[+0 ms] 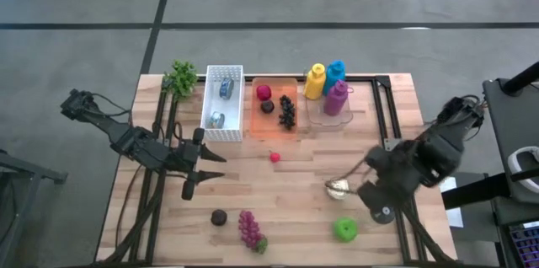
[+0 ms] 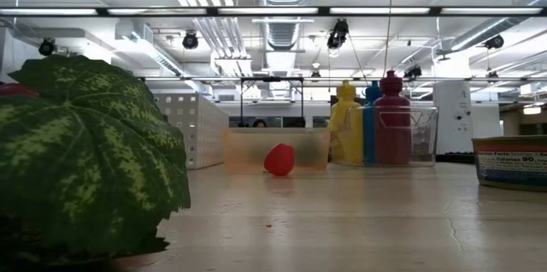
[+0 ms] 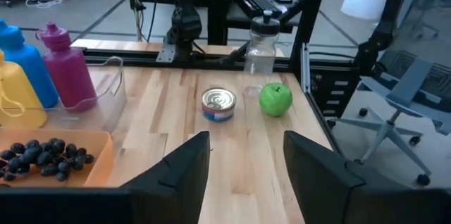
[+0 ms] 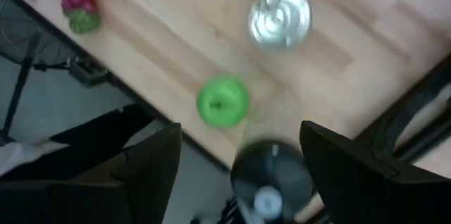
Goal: Pick & Place Food Item
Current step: Put the transparent tumbler into the transparent bin
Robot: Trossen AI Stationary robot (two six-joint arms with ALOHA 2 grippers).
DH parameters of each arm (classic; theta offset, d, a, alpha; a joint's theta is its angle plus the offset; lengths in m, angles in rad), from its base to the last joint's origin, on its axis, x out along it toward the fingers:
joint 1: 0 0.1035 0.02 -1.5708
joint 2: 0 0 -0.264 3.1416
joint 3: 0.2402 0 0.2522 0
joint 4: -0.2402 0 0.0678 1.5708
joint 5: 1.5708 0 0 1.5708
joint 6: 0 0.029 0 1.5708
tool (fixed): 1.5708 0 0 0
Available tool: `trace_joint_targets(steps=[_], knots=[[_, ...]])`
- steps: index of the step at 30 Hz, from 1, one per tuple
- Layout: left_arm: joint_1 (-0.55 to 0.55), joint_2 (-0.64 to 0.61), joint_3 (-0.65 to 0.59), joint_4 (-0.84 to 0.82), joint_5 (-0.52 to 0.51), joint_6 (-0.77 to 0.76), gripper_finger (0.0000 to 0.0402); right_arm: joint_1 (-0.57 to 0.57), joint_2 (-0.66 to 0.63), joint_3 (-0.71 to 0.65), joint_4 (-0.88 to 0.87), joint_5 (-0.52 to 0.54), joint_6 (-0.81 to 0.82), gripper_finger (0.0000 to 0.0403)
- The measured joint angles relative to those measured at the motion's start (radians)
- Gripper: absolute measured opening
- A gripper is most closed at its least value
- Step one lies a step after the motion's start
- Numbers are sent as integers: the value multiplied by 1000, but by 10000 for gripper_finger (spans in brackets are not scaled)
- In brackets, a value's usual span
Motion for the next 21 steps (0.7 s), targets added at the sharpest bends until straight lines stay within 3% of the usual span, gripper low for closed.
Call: trace_joint_targets(steps=[9, 21], knots=[[0, 0, 0, 13, -46, 0, 200, 211, 41, -23, 0, -33, 248, 271], [1, 0, 0, 72, -83, -1, 212, 235, 72, -77, 0, -35, 234, 248]])
